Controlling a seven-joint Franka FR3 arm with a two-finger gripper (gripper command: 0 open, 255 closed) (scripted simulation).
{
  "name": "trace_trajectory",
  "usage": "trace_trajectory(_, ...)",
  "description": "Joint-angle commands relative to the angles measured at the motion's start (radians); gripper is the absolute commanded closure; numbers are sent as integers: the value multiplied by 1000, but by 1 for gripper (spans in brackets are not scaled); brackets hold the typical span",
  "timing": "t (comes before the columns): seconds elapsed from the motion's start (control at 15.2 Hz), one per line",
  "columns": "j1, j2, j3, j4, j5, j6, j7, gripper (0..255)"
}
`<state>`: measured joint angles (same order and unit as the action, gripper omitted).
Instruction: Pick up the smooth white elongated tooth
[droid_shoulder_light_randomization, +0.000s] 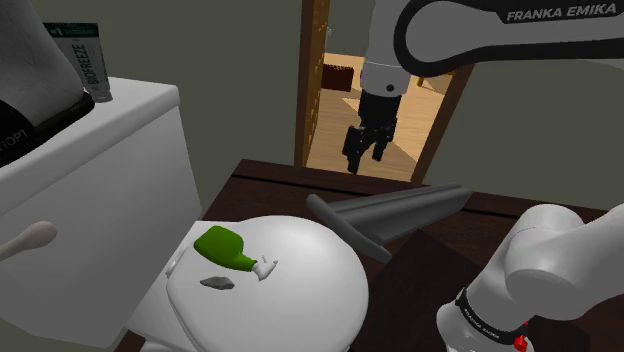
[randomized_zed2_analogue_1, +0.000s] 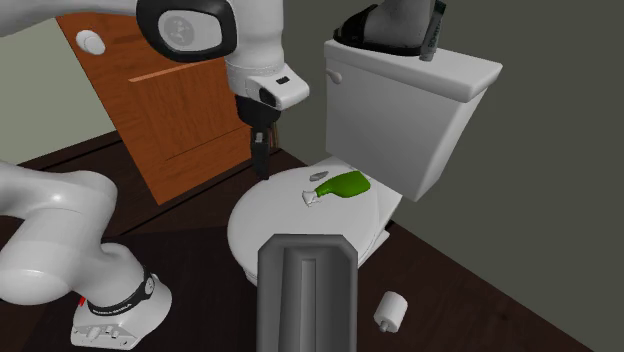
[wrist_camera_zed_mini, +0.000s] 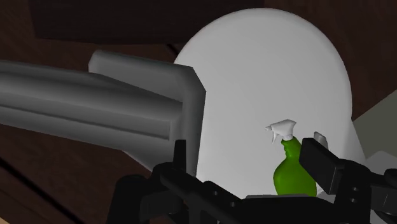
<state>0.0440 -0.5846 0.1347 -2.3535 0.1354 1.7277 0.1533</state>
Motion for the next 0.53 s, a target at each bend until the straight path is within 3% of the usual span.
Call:
trace_trajectory(0.0, 10, 68, 36, 22, -4, 38, 22, 0)
trace_trajectory(0.46, 41, 316, 160, 129, -54, 139, 124, 0)
